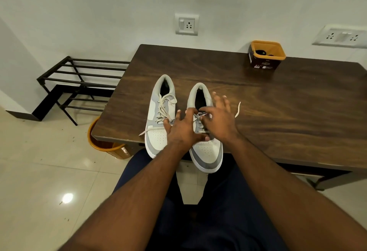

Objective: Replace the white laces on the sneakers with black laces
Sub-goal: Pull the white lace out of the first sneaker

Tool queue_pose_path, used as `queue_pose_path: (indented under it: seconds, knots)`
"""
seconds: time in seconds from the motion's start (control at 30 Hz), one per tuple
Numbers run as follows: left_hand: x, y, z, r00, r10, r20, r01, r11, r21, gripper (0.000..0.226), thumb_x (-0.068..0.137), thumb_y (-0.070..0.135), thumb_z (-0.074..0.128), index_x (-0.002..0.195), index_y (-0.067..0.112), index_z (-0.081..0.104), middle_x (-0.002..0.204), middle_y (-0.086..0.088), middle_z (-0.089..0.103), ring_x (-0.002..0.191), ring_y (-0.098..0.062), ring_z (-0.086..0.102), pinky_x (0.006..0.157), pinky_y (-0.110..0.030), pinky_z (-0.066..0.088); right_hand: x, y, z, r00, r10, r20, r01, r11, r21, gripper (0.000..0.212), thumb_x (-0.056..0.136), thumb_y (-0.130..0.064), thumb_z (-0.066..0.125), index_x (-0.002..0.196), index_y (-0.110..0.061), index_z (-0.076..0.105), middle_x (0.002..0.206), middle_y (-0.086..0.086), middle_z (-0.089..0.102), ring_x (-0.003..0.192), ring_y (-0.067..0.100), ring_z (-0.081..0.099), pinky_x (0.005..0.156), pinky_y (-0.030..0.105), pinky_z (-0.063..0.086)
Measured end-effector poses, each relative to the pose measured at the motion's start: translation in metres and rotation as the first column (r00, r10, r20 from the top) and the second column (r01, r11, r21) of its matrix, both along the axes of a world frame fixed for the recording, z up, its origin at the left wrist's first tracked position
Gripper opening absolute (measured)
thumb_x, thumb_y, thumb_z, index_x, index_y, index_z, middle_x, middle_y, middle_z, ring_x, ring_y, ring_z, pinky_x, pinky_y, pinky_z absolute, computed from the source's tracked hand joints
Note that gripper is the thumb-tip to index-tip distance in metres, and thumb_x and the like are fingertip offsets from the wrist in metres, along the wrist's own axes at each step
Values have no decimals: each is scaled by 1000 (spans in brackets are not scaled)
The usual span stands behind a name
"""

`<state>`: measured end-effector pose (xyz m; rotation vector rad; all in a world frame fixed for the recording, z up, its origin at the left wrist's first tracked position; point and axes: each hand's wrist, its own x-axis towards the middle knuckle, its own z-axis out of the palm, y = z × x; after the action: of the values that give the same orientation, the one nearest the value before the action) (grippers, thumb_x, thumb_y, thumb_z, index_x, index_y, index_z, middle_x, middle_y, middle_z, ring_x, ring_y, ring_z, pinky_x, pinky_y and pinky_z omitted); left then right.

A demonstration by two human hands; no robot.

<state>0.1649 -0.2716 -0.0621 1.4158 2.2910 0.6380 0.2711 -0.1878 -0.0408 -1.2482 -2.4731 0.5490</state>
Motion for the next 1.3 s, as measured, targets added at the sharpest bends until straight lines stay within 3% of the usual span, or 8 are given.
queue_pose_path:
  seconds: [0.2, 0.37, 0.53, 0.63, 0.77, 1.03, 1.2, 1.3]
  knots:
    - [1, -2, 4, 999, -22, -33, 21, 999, -29, 81, 69, 59, 77, 131, 36, 30, 151, -1, 38, 151, -20, 9, 115, -56, -2, 2, 13, 2, 950, -156, -269, 127, 985, -120, 10, 93, -17, 60, 86, -22, 64, 158, 2, 26, 142, 25, 26, 111, 40, 27]
    - [1, -1, 5, 999, -36, -34, 34, 998, -57, 80, 71, 59, 77, 131, 38, 29, 155, -4, 32, 151, -23, 6, 114, -56, -6, 29, 32, 9, 525, -560, -641, 537, 802, -261, 10, 91, -8, 56, 94, -17, 60, 139, 13, 44, 126, 25, 45, 110, 43, 36]
    - [1, -1, 5, 999, -30, -37, 28, 998, -49, 80, 69, 59, 77, 130, 37, 30, 150, -3, 40, 150, -23, 12, 115, -58, 1, 15, 19, 4, 988, -105, -116, 116, 989, 94, 37, 92, -24, 62, 127, -32, 59, 163, 3, 9, 149, 32, 4, 117, 50, 14]
    - [1, -2, 5, 999, -24, -45, 21, 999, -49, 83, 69, 58, 78, 131, 36, 29, 148, 0, 43, 150, -23, 14, 114, -59, 6, 0, 12, -1, 985, 53, 167, -73, 990, 118, 26, 94, -28, 58, 117, -34, 66, 163, 2, 4, 149, 33, -6, 117, 53, 3]
    - [1, -2, 8, 999, -19, -34, 17, 998, -52, 81, 68, 58, 78, 130, 37, 30, 147, 1, 44, 150, -23, 13, 113, -59, 7, -2, 22, -6, 996, -59, -62, 64, 995, 72, 13, 92, -26, 61, 95, -23, 73, 160, 3, 22, 148, 29, 13, 118, 47, 17]
    - [1, -1, 5, 995, -74, -68, 67, 992, -109, 82, 76, 61, 71, 140, 38, 26, 157, -1, 32, 151, -25, 7, 114, -61, 3, 45, 76, 4, 530, -704, -474, 581, 708, -402, 24, 87, -21, 63, 107, -10, 71, 108, 9, 68, 97, 20, 62, 94, 40, 50]
    - [10, -2, -2, 994, -72, -86, 73, 997, 12, 44, 101, 51, 37, 144, 43, 32, 164, 1, -7, 150, -28, -10, 115, -62, 5, 50, 52, -6, 960, -198, -200, 154, 965, -214, 84, 79, -42, 76, 150, -31, 31, 162, 3, 11, 147, 22, 16, 118, 44, 23]
    - [17, 2, -1, 993, 13, -120, 2, 993, 122, 29, 103, 37, 40, 128, 37, 53, 164, 1, -11, 149, -27, -17, 115, -60, 2, 42, 26, -14, 977, 212, -40, -215, 949, -229, 103, 71, -40, 83, 152, -38, 19, 160, 1, 21, 148, 16, 15, 118, 46, 25]
